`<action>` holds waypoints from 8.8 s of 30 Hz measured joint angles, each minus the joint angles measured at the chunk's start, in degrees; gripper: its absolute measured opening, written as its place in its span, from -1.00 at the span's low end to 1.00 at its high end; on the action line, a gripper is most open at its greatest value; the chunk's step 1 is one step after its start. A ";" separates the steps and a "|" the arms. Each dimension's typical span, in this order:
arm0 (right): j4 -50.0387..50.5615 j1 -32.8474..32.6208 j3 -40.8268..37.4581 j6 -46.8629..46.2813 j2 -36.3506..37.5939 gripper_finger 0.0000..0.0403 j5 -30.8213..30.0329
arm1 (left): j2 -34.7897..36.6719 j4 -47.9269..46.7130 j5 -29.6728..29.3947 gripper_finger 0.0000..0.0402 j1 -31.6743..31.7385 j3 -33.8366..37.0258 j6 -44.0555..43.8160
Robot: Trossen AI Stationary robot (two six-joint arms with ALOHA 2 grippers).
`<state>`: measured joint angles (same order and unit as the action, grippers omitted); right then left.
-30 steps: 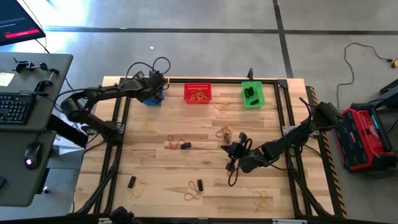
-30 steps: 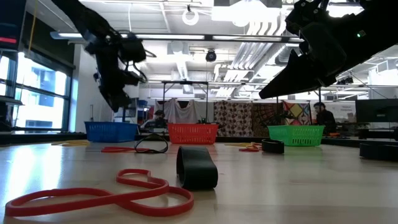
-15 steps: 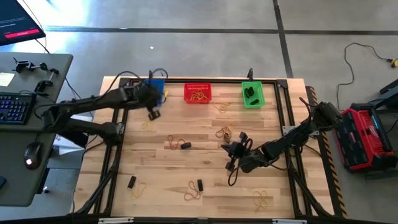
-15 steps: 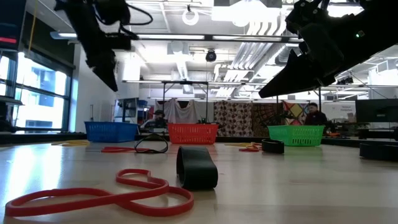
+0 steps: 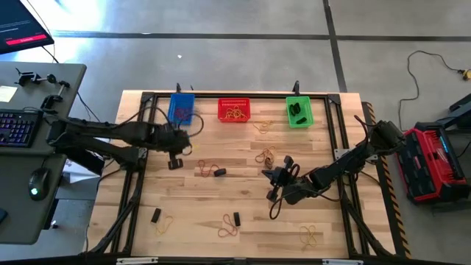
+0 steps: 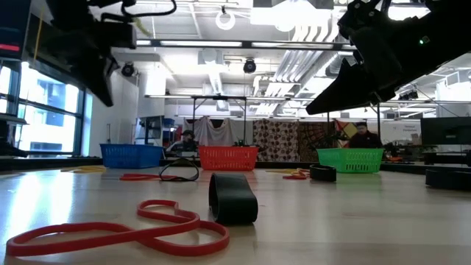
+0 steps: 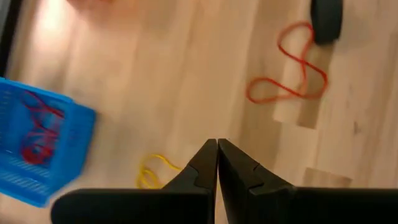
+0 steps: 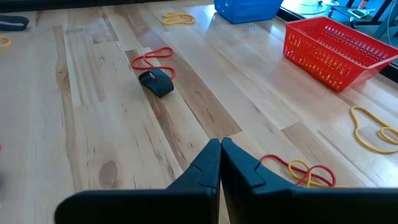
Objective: Sort rubber bands into baskets
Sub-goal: Put the black rubberband into the green bin
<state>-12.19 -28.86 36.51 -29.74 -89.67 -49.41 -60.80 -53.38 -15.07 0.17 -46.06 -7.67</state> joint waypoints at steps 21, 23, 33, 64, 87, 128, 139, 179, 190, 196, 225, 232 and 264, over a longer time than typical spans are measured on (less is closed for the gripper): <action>0.00 0.34 0.00 -2.39 -0.02 -1.00 -0.11 | -9.82 65.43 -9.95 -0.99 -22.68 23.90 -13.23; -0.06 0.74 0.00 -2.40 -0.02 -1.00 -0.09 | -13.40 69.03 -12.85 -0.99 -23.30 23.90 -14.10; -0.13 2.25 0.00 -3.47 -0.02 -1.00 0.22 | -28.01 72.92 -21.54 -0.74 -24.28 19.48 -20.40; -0.35 2.16 -0.02 1.96 -0.02 -1.00 2.51 | -43.39 84.02 -30.27 -0.98 -23.73 12.04 -18.73; -9.68 0.83 -0.02 22.22 -0.76 -0.21 11.54 | -43.52 94.23 -9.81 -1.00 -19.19 0.82 -13.14; -14.21 1.88 0.00 24.39 -0.78 -0.96 13.64 | -43.56 90.07 -10.11 -0.91 -19.89 -1.21 -13.13; -14.76 1.28 0.02 25.27 -0.66 -1.00 6.12 | -43.56 87.49 -18.62 -0.72 -22.30 -1.17 -10.63; 37.53 50.92 0.02 6.40 19.47 -1.00 4.12 | -43.58 98.29 -16.20 -0.99 -22.32 6.66 -12.10; 38.13 62.28 1.95 10.73 19.47 -1.00 20.12 | -43.58 98.27 -16.13 -0.99 -22.32 6.66 -12.15; 44.85 65.33 6.25 10.28 18.77 -1.00 25.23 | -43.58 98.27 -16.13 -0.99 -22.33 6.66 -12.17; 61.20 70.51 25.49 14.22 -9.70 -1.00 33.05 | -43.58 97.30 -15.93 -0.99 -22.32 6.64 -12.17; 60.40 70.51 25.49 14.84 -9.68 -1.00 33.43 | -43.58 97.04 -15.96 -0.99 -22.32 6.64 -12.21; 71.74 65.05 39.03 19.61 -9.55 -1.00 25.75 | -43.58 95.98 -15.98 -0.99 -22.40 6.64 -12.19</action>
<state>59.56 36.19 75.55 -10.13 -99.22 -23.66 -104.38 42.59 -31.05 -22.24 -39.42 -19.86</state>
